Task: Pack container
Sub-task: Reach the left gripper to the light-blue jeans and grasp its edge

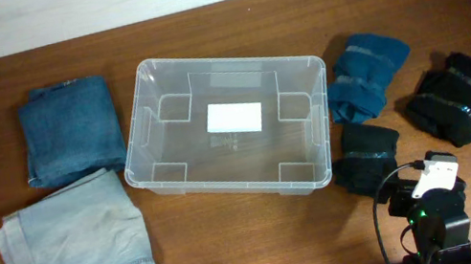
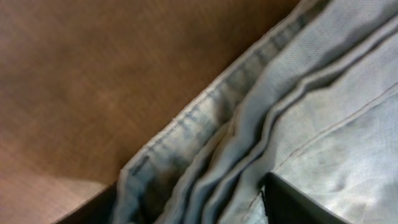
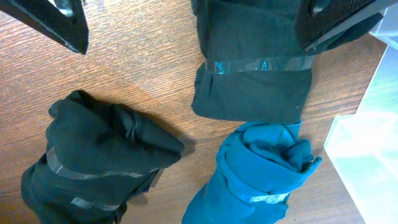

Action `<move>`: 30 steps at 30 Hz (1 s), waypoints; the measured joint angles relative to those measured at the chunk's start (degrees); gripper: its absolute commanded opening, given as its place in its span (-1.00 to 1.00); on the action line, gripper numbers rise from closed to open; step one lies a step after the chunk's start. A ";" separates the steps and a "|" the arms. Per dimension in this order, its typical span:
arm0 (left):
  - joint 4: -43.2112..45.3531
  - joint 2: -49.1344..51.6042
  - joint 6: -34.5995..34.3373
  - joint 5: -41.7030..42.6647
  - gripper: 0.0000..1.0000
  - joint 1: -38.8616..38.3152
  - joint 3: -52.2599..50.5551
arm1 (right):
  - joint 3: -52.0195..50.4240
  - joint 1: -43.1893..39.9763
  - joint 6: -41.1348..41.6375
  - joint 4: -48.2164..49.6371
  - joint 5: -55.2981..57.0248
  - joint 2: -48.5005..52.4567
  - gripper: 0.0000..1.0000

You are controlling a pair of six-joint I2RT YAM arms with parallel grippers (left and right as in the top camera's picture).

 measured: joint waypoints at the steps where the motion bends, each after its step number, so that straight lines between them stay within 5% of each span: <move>1: 0.28 0.48 0.28 1.11 -0.05 0.04 0.04 | 0.00 0.00 0.00 0.02 -0.02 0.00 0.97; 4: 1.20 1.57 0.83 4.94 -0.38 0.13 -0.04 | 0.00 0.00 0.00 0.00 -0.02 0.00 0.97; 6: 1.73 2.49 2.12 7.76 -0.40 0.24 -0.37 | 0.00 0.00 0.02 0.00 -0.04 0.00 0.97; 15: -1.14 3.08 3.72 15.13 0.60 0.17 -0.63 | 0.00 0.00 0.00 -0.02 -0.04 0.00 0.97; 23: -4.15 3.06 4.55 15.76 0.55 0.15 -0.63 | 0.00 0.00 0.00 0.00 -0.02 0.00 0.97; 30: -11.08 2.56 -1.95 9.35 0.56 -0.55 -0.39 | 0.00 0.00 0.02 0.00 -0.02 0.00 0.97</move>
